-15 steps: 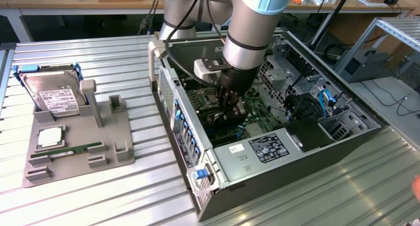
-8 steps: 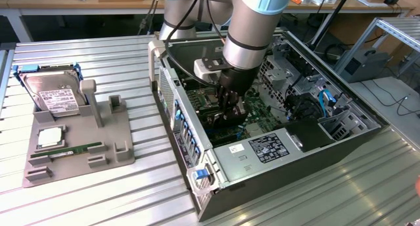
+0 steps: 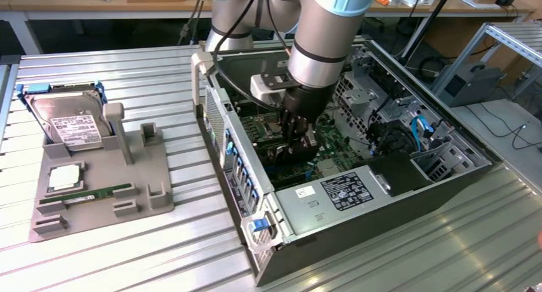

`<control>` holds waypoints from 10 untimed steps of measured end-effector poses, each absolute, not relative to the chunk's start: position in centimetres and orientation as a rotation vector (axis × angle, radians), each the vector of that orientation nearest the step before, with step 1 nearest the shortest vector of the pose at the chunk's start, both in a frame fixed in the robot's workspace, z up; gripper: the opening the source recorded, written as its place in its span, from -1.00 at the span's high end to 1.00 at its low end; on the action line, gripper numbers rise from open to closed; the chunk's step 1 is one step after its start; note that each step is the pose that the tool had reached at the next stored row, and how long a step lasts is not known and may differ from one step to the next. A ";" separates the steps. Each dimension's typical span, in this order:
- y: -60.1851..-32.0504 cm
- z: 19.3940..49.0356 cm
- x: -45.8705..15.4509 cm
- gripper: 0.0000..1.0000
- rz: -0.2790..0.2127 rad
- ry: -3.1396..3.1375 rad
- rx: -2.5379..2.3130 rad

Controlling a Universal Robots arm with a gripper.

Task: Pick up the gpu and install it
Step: 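Insert the gpu into the slot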

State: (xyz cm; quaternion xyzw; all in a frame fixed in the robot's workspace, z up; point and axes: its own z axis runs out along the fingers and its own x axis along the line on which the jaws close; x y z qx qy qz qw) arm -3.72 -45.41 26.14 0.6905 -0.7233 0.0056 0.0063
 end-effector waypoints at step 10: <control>-45.4 25.9 -3.7 0.47 0.016 -2.265 2.162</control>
